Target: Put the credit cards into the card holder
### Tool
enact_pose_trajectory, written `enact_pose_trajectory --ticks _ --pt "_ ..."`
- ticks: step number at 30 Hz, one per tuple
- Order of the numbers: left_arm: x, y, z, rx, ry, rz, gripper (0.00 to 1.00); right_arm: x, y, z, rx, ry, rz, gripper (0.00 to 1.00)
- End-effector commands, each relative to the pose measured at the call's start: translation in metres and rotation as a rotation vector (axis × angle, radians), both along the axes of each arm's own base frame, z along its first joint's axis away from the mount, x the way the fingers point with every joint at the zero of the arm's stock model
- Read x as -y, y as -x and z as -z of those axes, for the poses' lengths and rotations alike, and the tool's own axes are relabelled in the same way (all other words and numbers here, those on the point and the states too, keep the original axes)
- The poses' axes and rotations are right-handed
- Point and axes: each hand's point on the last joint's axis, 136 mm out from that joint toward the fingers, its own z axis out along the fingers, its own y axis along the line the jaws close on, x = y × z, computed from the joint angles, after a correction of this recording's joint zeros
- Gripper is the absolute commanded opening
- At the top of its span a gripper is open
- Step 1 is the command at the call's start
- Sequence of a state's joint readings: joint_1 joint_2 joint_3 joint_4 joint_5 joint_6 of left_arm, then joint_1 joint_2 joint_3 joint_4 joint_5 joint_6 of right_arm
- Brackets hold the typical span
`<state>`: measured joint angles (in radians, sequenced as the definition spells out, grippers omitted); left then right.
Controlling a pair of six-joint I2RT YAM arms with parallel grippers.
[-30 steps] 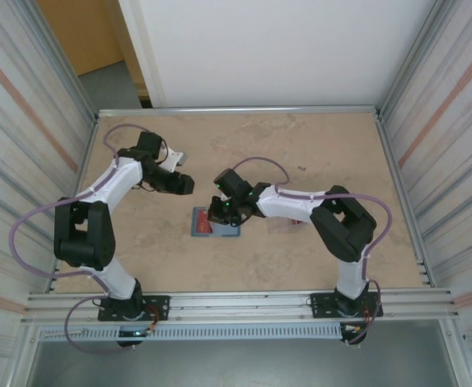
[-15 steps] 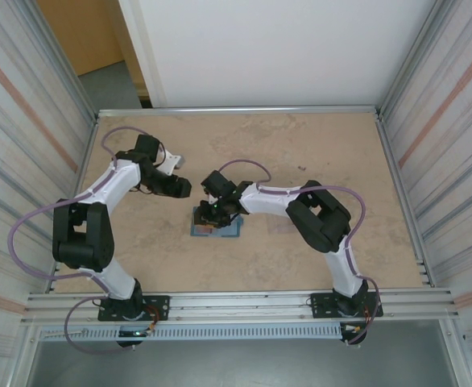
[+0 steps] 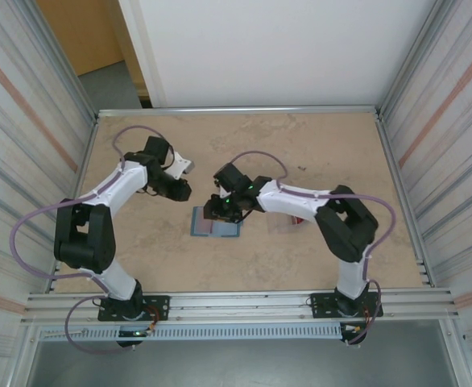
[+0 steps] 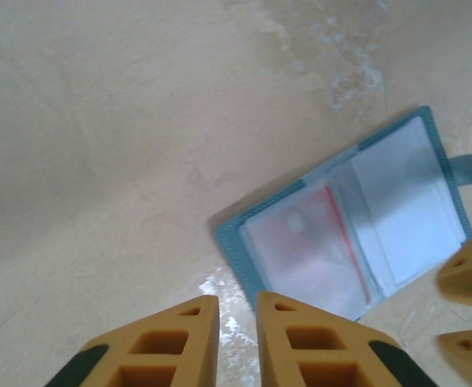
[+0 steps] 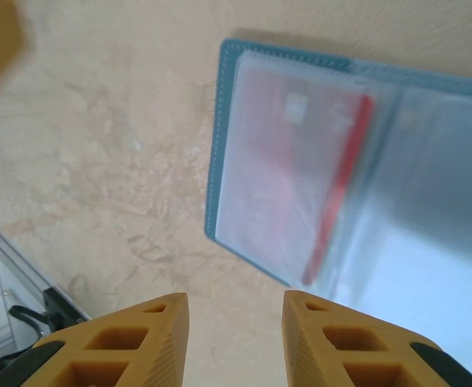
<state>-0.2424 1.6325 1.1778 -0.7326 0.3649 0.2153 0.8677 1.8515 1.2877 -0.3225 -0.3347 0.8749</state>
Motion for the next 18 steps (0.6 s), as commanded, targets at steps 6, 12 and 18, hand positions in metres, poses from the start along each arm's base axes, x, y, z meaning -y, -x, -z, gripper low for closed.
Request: enact_pose_trajectory --ticks 6,12,18 --pt "0.033 0.005 -0.038 0.124 -0.022 0.134 0.15 0.088 -0.002 -0.023 0.127 0.205 0.061 0.43" --pt "0.074 0.007 -0.055 0.218 -0.018 0.274 0.12 0.142 -0.003 -0.041 0.209 0.338 0.129 0.51" --pt "0.114 0.004 -0.064 0.294 0.028 0.339 0.00 0.177 0.000 -0.054 0.249 0.419 0.178 0.61"
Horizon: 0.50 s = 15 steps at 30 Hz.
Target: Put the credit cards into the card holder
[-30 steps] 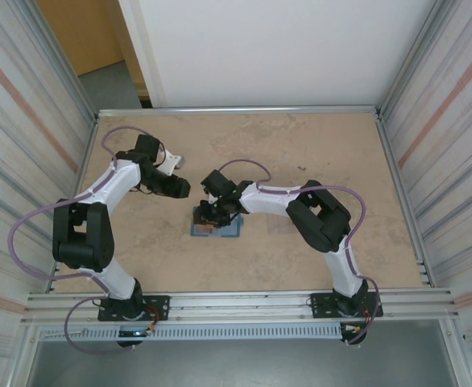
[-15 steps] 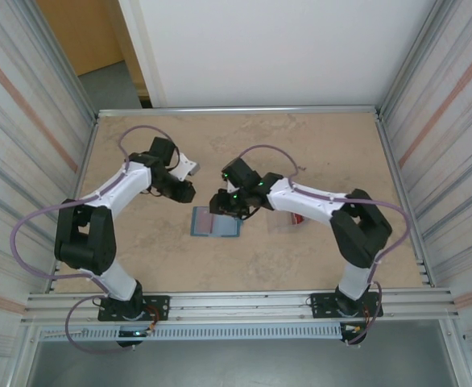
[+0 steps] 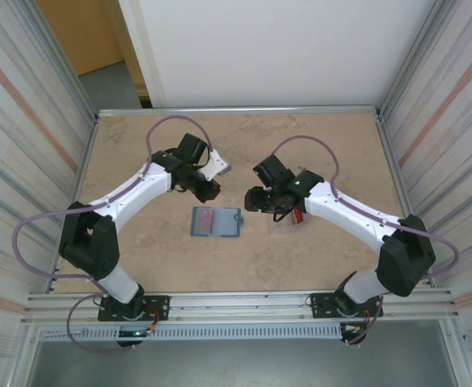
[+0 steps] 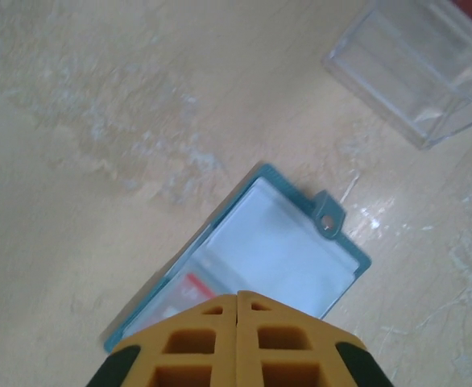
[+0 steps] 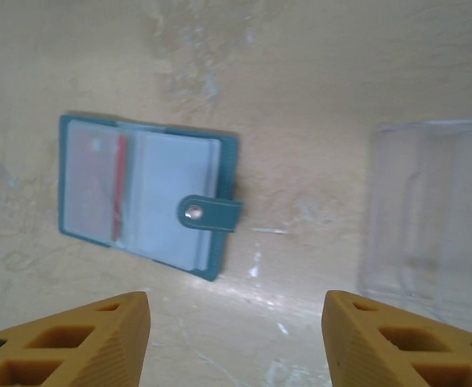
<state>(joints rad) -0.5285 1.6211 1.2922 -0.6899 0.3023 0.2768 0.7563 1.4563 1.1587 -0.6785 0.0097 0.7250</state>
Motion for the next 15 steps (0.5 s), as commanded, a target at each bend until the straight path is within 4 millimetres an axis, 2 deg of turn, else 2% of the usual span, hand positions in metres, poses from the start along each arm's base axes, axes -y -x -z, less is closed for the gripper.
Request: enact_pose_trajectory --ticks 1,6,8,15 --pt "0.026 -0.008 -0.023 0.084 0.057 0.048 0.00 0.040 0.007 -0.002 0.030 0.134 0.031 0.64" --pt "0.063 -0.006 -0.034 0.103 0.148 0.071 0.00 0.079 0.012 -0.006 0.022 0.183 0.103 0.76" --pt "0.078 -0.004 -0.037 0.080 0.184 0.077 0.00 0.095 0.014 -0.005 0.006 0.196 0.136 0.78" --pt "0.122 0.008 -0.024 -0.112 0.273 0.077 0.00 0.138 0.018 -0.001 -0.014 0.175 0.247 0.80"
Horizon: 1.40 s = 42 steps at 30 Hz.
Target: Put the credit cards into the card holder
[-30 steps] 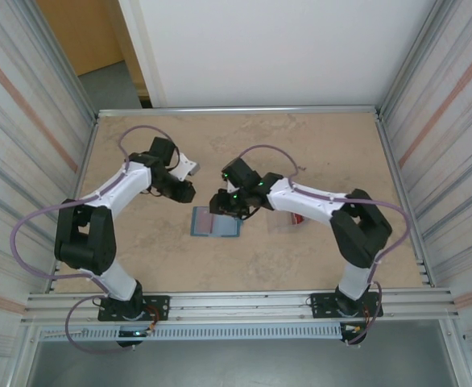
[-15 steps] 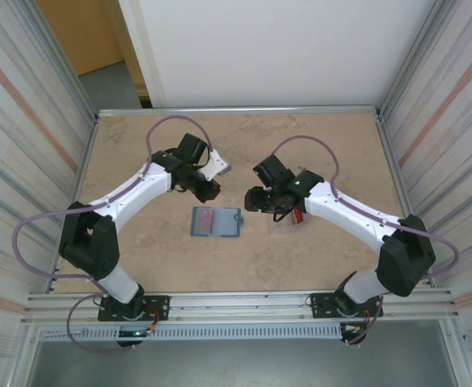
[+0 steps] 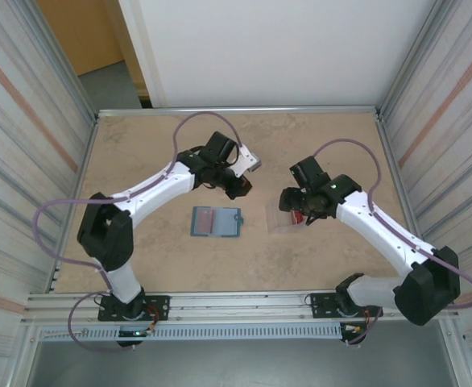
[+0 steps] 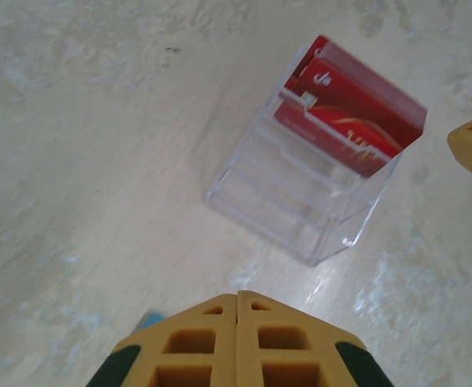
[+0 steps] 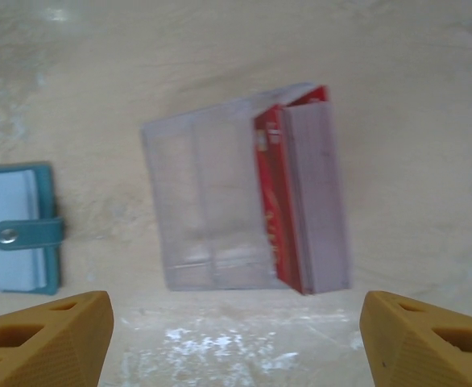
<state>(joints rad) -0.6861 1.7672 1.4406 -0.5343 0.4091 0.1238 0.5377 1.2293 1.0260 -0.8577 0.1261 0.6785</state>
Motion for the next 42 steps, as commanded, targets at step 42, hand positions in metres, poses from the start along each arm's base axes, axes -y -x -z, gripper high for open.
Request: enact_pose_trajectory --ticks 42 --pt "0.070 0.046 0.123 -0.310 -0.147 0.118 0.00 0.040 -0.012 0.065 -0.185 -0.011 0.044 0.72"
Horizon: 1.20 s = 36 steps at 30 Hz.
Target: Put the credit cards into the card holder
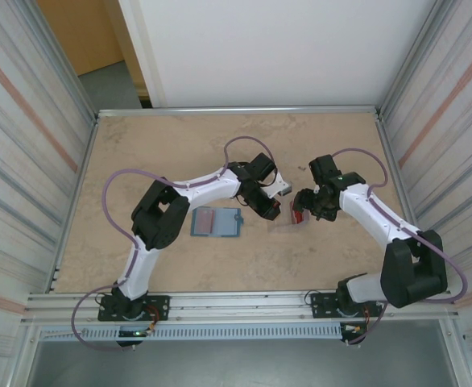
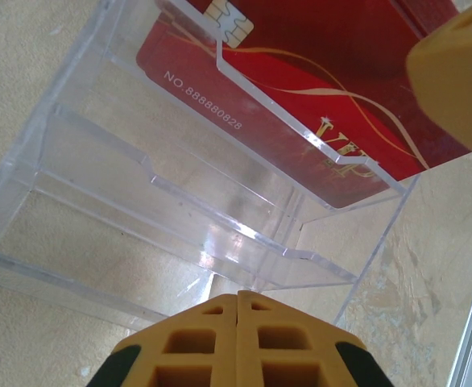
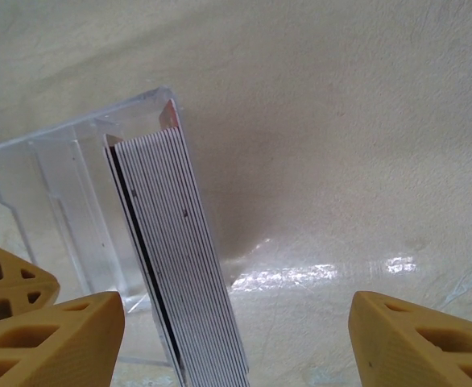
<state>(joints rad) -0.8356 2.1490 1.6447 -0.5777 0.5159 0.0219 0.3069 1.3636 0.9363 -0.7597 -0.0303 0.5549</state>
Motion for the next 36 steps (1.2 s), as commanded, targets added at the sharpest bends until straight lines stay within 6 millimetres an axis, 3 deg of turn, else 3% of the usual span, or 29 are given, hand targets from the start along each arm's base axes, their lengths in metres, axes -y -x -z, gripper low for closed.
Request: enact_pose_trajectory --ticks 1,8,27,36 --pt "-0.012 0.005 0.024 -0.016 -0.069 0.004 0.00 0.003 0.004 0.007 -0.032 0.024 -0.019 0.72" --pt "-0.011 0.005 0.025 -0.020 -0.072 0.000 0.00 0.008 0.008 0.011 -0.053 0.055 -0.015 0.71" --pt "-0.012 0.007 0.028 -0.038 -0.073 -0.002 0.00 0.014 0.012 -0.006 -0.023 0.080 -0.020 0.65" --pt "-0.014 0.006 0.030 -0.035 -0.075 -0.001 0.00 0.007 0.008 -0.011 -0.009 0.066 -0.032 0.53"
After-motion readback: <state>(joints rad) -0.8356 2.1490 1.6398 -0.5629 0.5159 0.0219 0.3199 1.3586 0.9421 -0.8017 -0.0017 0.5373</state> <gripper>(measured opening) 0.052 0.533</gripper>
